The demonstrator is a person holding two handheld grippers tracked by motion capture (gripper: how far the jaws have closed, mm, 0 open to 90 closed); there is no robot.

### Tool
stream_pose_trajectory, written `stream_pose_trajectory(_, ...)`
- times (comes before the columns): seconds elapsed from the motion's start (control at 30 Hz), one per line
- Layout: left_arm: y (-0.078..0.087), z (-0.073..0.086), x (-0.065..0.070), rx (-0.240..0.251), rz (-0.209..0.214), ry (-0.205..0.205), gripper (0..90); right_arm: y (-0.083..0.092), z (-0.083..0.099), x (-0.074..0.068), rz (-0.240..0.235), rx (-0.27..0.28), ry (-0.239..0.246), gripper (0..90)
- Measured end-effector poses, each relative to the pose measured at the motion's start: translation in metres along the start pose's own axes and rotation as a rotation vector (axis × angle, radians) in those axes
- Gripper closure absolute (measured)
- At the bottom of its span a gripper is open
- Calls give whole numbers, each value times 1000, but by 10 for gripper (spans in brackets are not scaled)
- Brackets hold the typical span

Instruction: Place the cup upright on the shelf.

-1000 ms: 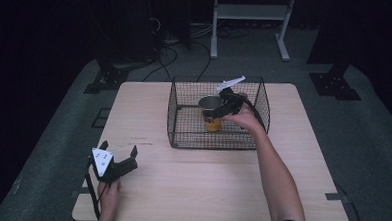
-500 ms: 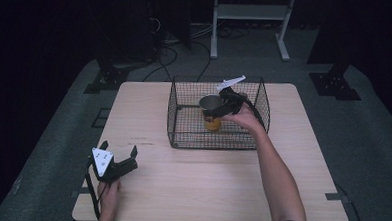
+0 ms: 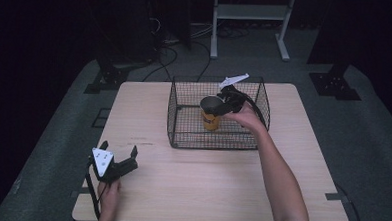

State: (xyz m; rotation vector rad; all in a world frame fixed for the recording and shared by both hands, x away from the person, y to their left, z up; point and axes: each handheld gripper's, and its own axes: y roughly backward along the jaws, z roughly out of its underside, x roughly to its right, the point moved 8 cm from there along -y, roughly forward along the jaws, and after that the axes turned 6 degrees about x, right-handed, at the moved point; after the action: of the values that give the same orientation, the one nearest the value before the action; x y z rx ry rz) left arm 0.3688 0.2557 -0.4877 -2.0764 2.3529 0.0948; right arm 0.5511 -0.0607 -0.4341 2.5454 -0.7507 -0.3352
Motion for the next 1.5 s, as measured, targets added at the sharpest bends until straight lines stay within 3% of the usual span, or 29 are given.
stream_pose_trajectory(0.37,0,0,0,-1,-3,-3,0,19,-21,-2,9,81,-11,34)
stream_pose_trajectory(0.63,0,0,0,1,-2,-5,0,36,-28,-11,-13,110,-6,35)
stream_pose_trajectory(1.2,0,0,0,2,0,-4,0,75,-16,-21,-24,129,-55,54)
stream_pose_trajectory(1.5,0,0,1,2,1,-6,0,90,-12,-30,-29,140,-57,55)
